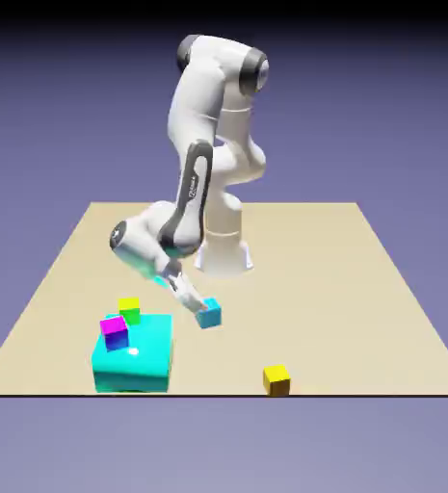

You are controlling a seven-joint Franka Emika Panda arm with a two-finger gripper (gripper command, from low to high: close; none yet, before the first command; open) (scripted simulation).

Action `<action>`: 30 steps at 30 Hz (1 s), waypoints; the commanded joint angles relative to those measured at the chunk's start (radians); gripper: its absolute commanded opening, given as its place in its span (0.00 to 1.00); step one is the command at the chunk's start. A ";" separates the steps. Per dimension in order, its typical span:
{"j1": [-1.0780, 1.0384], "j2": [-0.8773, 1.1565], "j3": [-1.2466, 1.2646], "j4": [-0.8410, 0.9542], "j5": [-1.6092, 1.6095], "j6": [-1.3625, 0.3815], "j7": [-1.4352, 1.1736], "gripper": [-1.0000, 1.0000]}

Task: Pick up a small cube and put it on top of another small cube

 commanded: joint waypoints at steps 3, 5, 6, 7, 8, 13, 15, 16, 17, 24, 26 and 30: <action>-0.092 0.016 0.109 -0.005 0.017 0.037 -0.009 0.50; -0.154 0.026 0.181 -0.009 0.029 0.062 -0.016 0.50; -0.185 0.031 0.217 -0.011 0.034 0.074 -0.019 0.50; -0.215 0.037 0.254 -0.012 0.040 0.086 -0.022 0.50; -0.246 0.042 0.290 -0.014 0.046 0.099 -0.025 0.50; -0.351 0.060 0.414 -0.020 0.065 0.141 -0.036 0.00; -0.321 0.055 0.378 -0.018 0.060 0.129 -0.033 0.00; -0.290 0.049 0.341 -0.017 0.054 0.116 -0.030 0.00; -0.259 0.044 0.305 -0.015 0.048 0.104 -0.027 0.00; -0.044 0.007 0.052 -0.003 0.008 0.018 -0.005 0.00; 0.018 -0.003 -0.021 0.001 -0.003 -0.007 0.002 0.00; 0.141 -0.024 -0.166 0.008 -0.026 -0.056 0.014 0.00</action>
